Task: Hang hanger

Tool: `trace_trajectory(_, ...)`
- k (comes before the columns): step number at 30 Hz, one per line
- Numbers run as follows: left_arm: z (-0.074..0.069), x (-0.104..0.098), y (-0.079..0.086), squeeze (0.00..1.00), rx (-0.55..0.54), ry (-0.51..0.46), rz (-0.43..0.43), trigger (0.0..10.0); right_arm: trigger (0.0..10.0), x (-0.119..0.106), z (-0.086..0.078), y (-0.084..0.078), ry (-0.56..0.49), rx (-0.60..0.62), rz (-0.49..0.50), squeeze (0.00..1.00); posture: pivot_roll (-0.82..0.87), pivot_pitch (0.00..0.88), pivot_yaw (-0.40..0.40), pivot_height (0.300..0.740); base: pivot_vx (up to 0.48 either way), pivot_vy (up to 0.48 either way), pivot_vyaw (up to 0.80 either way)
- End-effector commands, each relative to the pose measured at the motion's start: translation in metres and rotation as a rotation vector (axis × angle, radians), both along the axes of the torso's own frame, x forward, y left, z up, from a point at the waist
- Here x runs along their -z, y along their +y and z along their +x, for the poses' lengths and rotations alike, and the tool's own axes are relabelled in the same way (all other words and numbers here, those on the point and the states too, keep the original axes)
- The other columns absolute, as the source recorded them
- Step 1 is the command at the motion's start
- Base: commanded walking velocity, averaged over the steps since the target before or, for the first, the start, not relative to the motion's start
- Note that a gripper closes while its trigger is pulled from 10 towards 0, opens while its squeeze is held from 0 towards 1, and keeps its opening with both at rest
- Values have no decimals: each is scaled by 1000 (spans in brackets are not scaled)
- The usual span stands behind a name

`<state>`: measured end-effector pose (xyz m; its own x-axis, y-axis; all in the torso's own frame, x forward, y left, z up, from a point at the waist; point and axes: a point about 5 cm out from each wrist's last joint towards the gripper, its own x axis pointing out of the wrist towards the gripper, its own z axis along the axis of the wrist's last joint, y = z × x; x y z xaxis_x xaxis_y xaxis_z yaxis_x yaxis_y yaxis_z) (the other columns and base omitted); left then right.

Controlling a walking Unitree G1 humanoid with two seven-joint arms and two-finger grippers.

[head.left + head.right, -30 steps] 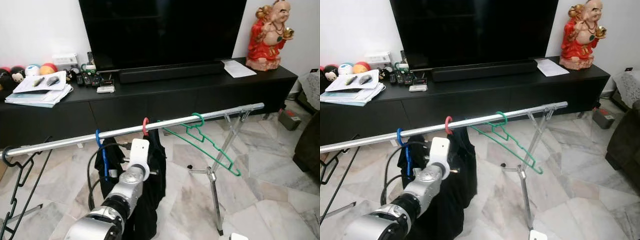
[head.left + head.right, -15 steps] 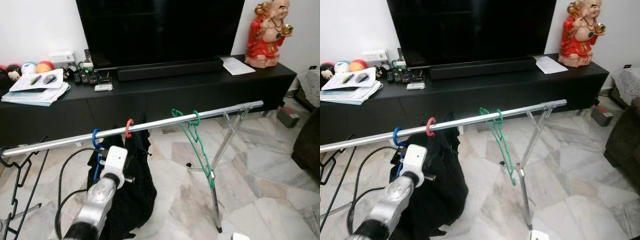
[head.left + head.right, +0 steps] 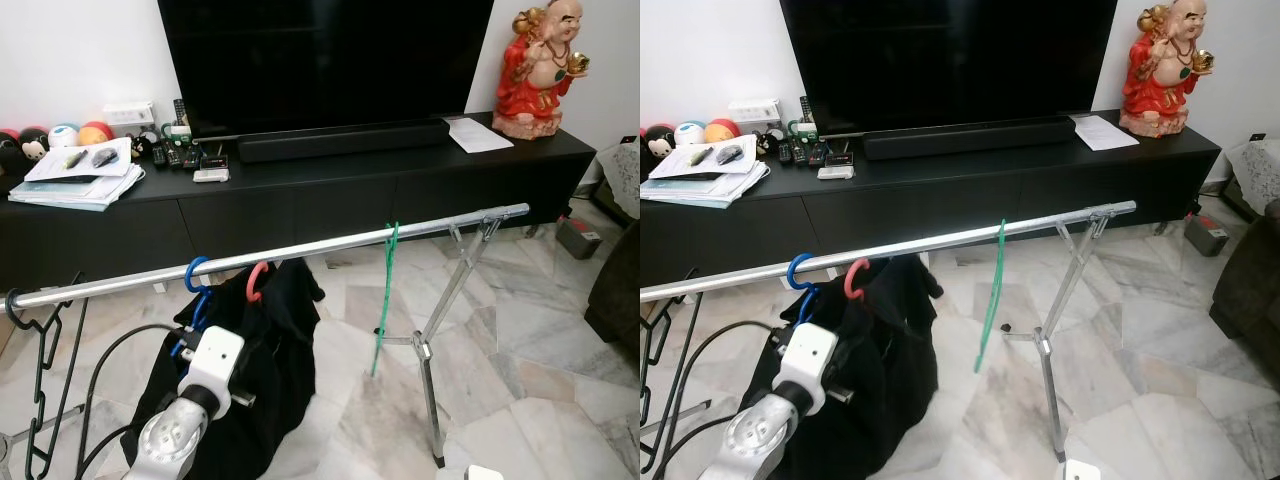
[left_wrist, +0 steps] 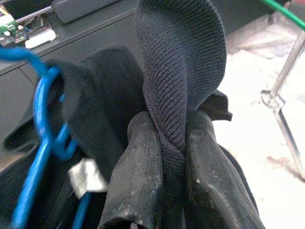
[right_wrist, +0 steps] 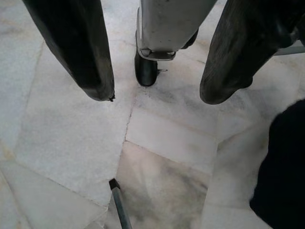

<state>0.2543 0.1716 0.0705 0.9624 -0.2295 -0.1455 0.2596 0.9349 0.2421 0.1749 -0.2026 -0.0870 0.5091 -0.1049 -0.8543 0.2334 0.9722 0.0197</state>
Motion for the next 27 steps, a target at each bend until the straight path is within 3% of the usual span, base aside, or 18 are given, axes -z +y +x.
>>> trace_trajectory(1,-3,-7,4,0,-4,-29,26,10000,10000,1,-3,1,11,-18,-3,0,7,0,5,740,0,0,0)
trace_trajectory(5,-12,0,13,0,-41,-17,10,10000,10000,1,-3,0,13,-25,-7,0,8,0,1,740,0,0,0)
trace_trajectory(11,-11,-2,12,0,-60,-21,-40,10000,10000,1,-4,-1,13,-26,-10,0,7,0,-1,740,0,0,0)
trace_trajectory(21,-11,-1,8,0,-63,-10,-53,10000,10000,1,-3,-2,7,-18,-10,0,11,0,-2,740,0,0,0)
trace_trajectory(27,-11,-1,8,0,-68,-9,-55,10000,10000,1,-2,-2,6,-14,-10,0,11,0,-3,740,-291,0,0)
